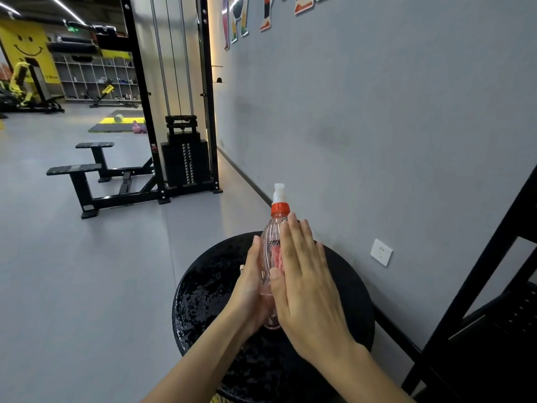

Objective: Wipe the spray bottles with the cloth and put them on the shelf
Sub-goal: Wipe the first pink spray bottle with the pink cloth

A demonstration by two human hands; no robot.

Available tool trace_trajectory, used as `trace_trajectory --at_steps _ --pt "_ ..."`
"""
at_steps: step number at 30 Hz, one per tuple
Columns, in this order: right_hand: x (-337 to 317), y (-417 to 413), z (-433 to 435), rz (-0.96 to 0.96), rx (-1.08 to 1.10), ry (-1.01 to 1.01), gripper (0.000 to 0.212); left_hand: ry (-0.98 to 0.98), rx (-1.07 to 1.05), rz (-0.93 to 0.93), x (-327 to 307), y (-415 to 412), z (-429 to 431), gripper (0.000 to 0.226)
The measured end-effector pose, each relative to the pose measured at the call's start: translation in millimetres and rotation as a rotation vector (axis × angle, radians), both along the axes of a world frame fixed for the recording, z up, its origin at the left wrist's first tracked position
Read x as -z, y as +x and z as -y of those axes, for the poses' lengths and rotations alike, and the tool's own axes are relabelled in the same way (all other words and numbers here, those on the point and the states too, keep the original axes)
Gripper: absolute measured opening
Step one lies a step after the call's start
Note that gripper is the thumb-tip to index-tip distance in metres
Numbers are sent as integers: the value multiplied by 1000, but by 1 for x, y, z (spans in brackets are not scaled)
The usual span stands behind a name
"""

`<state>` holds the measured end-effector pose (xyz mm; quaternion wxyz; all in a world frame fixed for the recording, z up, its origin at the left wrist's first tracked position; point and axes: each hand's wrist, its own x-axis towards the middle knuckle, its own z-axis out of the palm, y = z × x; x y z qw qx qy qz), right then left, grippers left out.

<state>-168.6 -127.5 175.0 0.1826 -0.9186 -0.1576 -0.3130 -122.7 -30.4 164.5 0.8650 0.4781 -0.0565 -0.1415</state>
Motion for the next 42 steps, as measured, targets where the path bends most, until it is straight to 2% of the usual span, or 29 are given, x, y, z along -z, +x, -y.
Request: trace_trajectory --at_steps 7,15,19,22,32,39,42 --pt "-30 22 7 -29 10 3 56 37 56 37 1 -3 7 47" --pt "5 -4 2 -10 -64 -103 59 -25 1 1 3 -1 -2 58" --pt "-14 12 6 -59 -59 -86 56 19 23 -35 9 -2 1 52" --pt "-27 24 10 -83 -63 -112 58 -20 42 -33 8 -3 4 47" --pt "-3 1 15 -87 -188 -160 56 -8 4 -56 9 -3 -5 60" --pt "-27 27 18 -131 -204 -24 52 -6 35 -18 11 -9 4 51" --pt "-21 18 16 -119 -218 -38 52 -39 -1 -23 9 -6 1 54"
